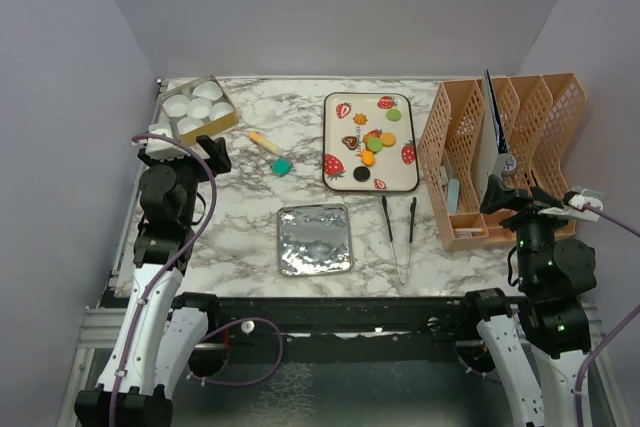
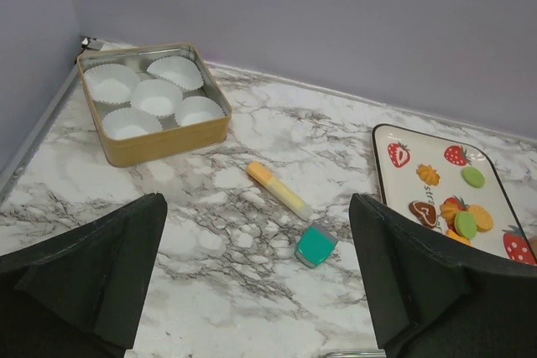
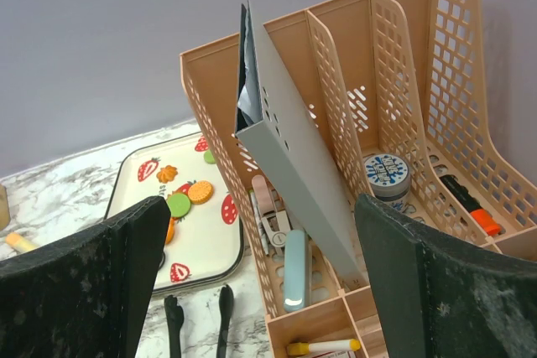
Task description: Pack the cookies
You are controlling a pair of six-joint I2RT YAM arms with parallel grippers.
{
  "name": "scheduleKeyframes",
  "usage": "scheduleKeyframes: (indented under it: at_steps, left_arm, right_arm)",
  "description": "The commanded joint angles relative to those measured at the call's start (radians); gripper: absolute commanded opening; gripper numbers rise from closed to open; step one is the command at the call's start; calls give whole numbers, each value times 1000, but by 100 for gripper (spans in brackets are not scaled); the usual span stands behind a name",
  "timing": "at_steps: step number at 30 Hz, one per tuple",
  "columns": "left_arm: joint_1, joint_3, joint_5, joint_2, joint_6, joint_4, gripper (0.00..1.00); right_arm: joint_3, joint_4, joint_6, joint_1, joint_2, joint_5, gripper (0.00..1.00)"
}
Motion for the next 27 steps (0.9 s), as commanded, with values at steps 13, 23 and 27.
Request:
scheduleKeyframes:
  at_steps: [13, 23, 27]
  left_arm:
    - [13, 8, 90, 23, 83, 57, 99]
    - [13, 75, 80, 279, 88, 107, 99]
    - [16, 103, 21, 412, 104, 180, 99]
  right_arm:
    - [-1, -5, 5, -4, -28, 27, 100]
    - [-13, 9, 8, 4, -77, 21, 100]
    - [-16, 9, 11, 5, -99, 27, 100]
